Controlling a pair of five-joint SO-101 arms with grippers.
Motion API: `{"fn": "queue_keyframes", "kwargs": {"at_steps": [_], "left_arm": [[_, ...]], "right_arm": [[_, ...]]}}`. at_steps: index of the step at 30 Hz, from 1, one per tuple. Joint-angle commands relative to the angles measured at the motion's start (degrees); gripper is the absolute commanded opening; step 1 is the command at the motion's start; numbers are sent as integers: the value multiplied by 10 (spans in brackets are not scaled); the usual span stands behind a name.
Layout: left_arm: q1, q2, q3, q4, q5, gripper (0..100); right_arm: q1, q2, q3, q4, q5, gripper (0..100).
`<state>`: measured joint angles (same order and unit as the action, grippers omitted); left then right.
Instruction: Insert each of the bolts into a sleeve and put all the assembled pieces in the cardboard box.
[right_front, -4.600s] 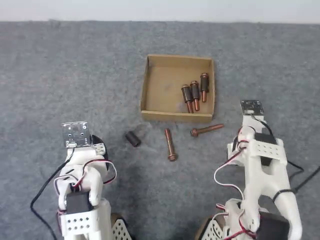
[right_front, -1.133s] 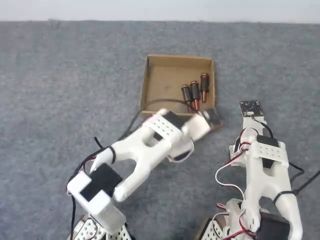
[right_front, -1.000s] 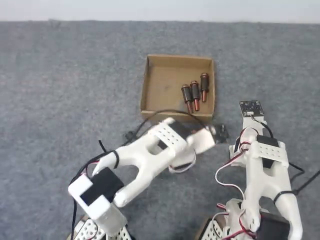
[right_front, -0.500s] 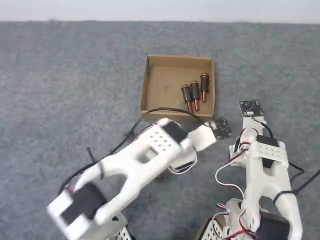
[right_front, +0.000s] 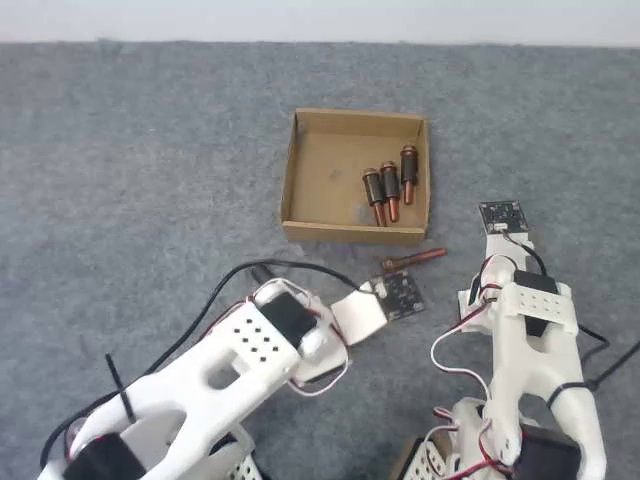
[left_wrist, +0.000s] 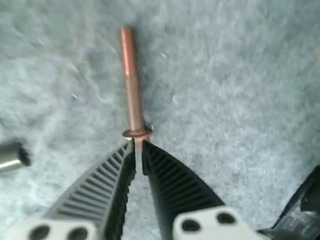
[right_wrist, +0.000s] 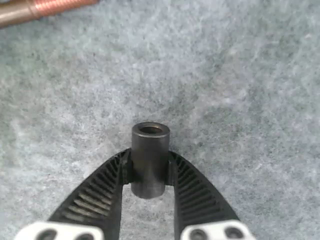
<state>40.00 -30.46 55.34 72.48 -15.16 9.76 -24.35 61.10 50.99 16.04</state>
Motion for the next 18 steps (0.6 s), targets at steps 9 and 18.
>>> {"fn": "queue_keyframes", "kwargs": {"at_steps": [9, 18], "left_arm": [[5, -27, 126, -135, 5, 11], [3, 17, 117, -165, 73, 11]], "right_arm": [[7, -26, -3, -9, 9, 7], [7, -25, -2, -6, 7, 7]]}}
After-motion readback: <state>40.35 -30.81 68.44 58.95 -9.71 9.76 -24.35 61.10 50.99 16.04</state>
